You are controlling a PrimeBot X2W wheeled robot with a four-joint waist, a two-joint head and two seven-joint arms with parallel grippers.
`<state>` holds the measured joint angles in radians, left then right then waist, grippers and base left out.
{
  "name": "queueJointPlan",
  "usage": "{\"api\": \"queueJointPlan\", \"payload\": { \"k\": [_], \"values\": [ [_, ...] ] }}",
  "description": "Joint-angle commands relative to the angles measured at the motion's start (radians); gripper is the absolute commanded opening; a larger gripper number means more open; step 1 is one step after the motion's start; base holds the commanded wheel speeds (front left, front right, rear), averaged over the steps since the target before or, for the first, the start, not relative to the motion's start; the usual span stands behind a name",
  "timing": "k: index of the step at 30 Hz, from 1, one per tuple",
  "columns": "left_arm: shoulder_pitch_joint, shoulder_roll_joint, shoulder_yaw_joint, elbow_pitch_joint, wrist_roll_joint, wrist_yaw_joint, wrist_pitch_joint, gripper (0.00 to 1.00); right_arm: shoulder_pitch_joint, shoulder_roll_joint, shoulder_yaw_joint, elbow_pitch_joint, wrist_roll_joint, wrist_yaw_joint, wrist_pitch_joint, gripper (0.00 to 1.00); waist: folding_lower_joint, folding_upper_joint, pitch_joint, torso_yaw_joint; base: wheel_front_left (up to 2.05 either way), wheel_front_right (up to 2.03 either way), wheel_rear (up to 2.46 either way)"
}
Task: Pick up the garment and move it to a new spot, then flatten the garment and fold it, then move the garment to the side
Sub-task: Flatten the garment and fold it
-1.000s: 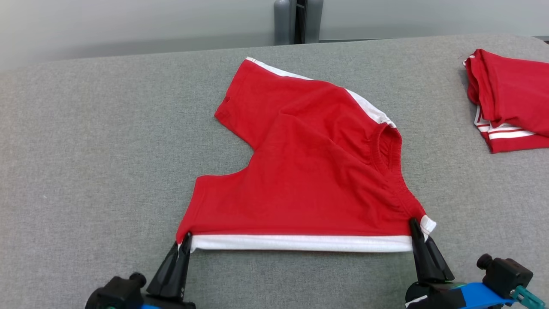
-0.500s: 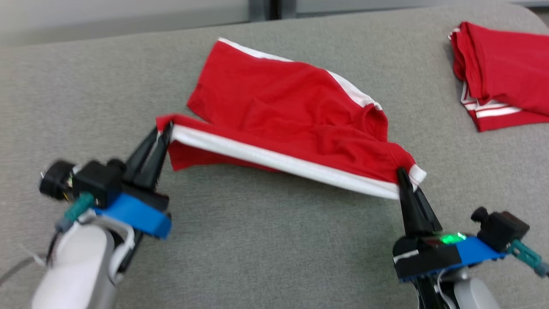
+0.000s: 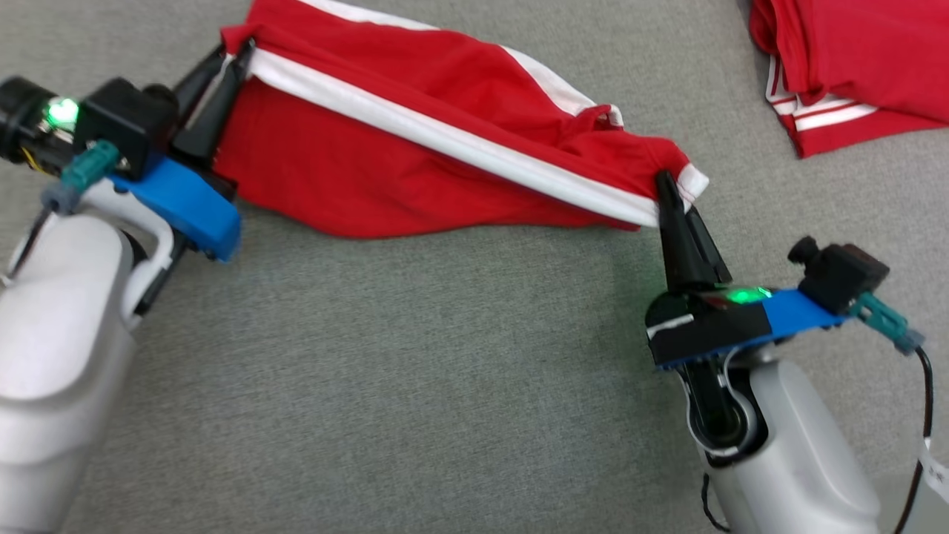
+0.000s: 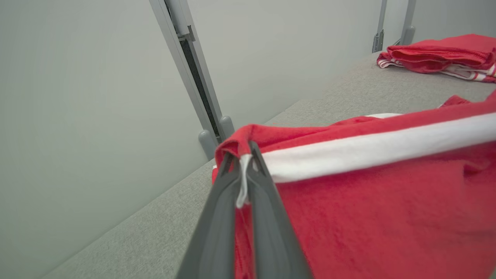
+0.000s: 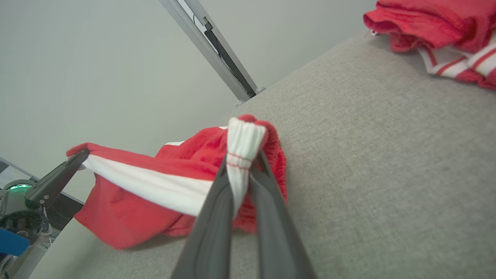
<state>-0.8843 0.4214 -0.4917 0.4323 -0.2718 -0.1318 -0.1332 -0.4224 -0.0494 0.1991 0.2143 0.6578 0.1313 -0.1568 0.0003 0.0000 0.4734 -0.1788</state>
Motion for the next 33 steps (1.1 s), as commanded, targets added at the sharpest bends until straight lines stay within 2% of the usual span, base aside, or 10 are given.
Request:
{"api": "queueJointPlan", "payload": {
  "k": [1, 10, 11, 12, 13, 14, 15, 16, 17, 33],
  "values": [
    [-0.039, 0.023, -0.015, 0.027, -0.011, 0.004, -0.002, 0.00, -0.040, -0.002, 0.010, 0.013, 0.016, -0.001, -0.011, 0.00, -0.0003, 0.0000, 0.035, -0.030, 0.00, 0.00, 0.00],
    [-0.201, 0.060, -0.124, 0.196, -0.056, 0.003, -0.034, 0.00, -0.187, -0.002, 0.094, 0.076, 0.050, -0.001, -0.059, 0.00, -0.0003, 0.0000, 0.085, -0.059, 0.00, 0.00, 0.00],
    [-0.214, 0.062, -0.135, 0.214, -0.060, 0.003, -0.039, 0.00, -0.200, -0.002, 0.100, 0.080, 0.050, -0.001, -0.063, 0.09, -0.0003, 0.0000, 0.088, -0.060, 0.00, 0.00, 0.00],
    [-0.227, 0.061, -0.142, 0.229, -0.066, 0.003, -0.048, 0.00, -0.211, -0.002, 0.105, 0.085, 0.043, -0.001, -0.068, 0.39, -0.0003, 0.0000, 0.090, -0.061, 0.00, 0.00, 0.00],
    [-0.237, 0.057, -0.146, 0.243, -0.070, 0.003, -0.056, 0.00, -0.218, -0.002, 0.110, 0.089, 0.034, -0.001, -0.073, 0.92, -0.0003, 0.0000, 0.091, -0.061, 0.00, 0.00, 0.00],
    [-0.244, 0.053, -0.153, 0.257, -0.074, 0.003, -0.064, 0.00, -0.223, -0.002, 0.112, 0.093, 0.030, -0.001, -0.076, 1.00, -0.0003, 0.0000, 0.092, -0.061, 0.00, 0.00, 0.00],
    [-0.251, 0.050, -0.161, 0.270, -0.079, 0.003, -0.071, 0.00, -0.229, -0.002, 0.114, 0.096, 0.020, -0.001, -0.081, 1.00, -0.0003, 0.0000, 0.093, -0.061, 0.00, 0.00, 0.00],
    [-0.257, 0.048, -0.166, 0.284, -0.081, 0.003, -0.077, 0.31, -0.231, -0.001, 0.116, 0.094, 0.014, -0.001, -0.084, 1.00, -0.0003, 0.0000, 0.092, -0.061, 0.00, 0.00, 0.00],
    [-0.262, 0.046, -0.170, 0.297, -0.085, 0.003, -0.085, 1.00, -0.228, -0.002, 0.113, 0.093, 0.005, -0.001, -0.089, 1.00, -0.0003, 0.0000, 0.090, -0.061, 0.00, 0.00, 0.00],
    [-0.227, 0.054, -0.161, 0.338, -0.113, 0.003, -0.132, 1.00, 0.055, -0.001, -0.109, -0.178, -0.265, -0.001, -0.109, 1.00, -0.0003, 0.0000, 0.021, -0.057, 0.00, 0.00, 0.00]
  ]
}}
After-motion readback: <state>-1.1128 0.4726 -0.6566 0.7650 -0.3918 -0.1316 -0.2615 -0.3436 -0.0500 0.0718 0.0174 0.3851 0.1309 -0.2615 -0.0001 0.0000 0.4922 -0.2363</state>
